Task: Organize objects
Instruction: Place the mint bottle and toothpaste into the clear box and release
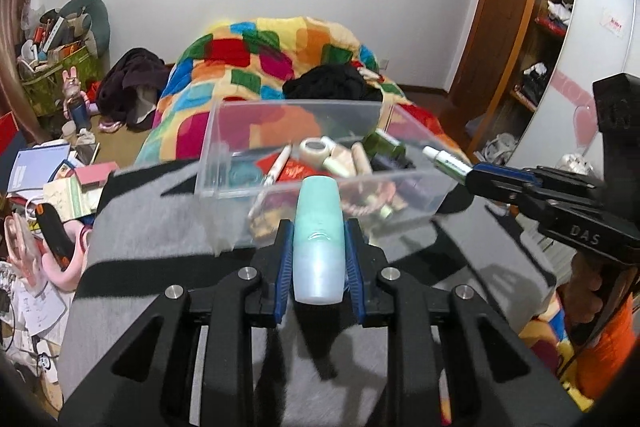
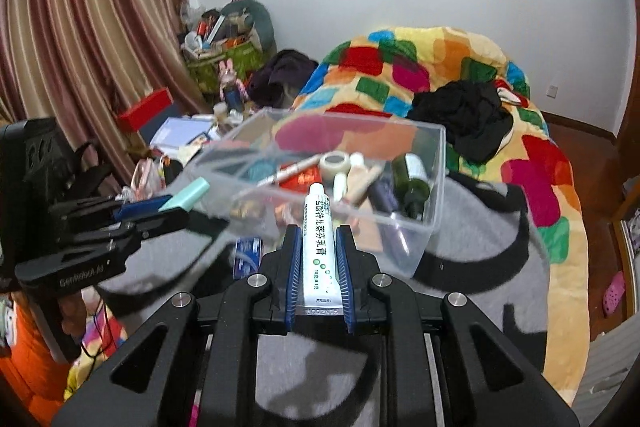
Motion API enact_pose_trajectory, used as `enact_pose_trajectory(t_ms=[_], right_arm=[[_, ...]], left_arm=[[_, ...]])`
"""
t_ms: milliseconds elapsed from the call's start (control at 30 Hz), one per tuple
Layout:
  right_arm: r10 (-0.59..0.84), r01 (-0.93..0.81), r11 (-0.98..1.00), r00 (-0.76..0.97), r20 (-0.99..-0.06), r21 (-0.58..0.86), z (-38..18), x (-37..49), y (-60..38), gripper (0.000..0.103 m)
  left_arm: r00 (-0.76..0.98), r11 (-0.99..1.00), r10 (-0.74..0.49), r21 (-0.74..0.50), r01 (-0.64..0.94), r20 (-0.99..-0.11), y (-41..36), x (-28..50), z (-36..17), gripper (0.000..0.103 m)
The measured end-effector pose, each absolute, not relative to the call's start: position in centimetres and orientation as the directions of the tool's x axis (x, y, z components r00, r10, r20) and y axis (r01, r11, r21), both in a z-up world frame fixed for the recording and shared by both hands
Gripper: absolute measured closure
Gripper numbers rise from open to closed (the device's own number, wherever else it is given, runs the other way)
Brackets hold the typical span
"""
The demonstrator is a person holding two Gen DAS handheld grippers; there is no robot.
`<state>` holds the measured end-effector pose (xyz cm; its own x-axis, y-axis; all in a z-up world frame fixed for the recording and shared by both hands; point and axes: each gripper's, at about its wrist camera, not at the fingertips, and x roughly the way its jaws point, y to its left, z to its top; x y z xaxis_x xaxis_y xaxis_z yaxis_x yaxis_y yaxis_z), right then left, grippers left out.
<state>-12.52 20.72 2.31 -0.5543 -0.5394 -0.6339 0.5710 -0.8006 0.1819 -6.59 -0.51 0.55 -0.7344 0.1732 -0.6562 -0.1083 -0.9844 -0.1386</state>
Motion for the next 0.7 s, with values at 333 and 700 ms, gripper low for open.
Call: enact_pose_trajectory(t_ms=[333,700], right_arm=[[-0.497,0.499,-0.840,-0.550,-0.671,0.214,1.1,-16.9,19.2,0.087],[-0.475,0.508,-0.841,-0.522,-0.708,0.189,-0.5,-19.7,16.0,0.093]], left_arm=[[-0.725,-0.981,0.179,-0.174,-0.083,-0.665,-0.7,-10.8,1.1,0.079],[-0.668,-0.978,0.181,-0.205,-0.044,-0.722,-1.7,-14.3,-0.9,0.079]])
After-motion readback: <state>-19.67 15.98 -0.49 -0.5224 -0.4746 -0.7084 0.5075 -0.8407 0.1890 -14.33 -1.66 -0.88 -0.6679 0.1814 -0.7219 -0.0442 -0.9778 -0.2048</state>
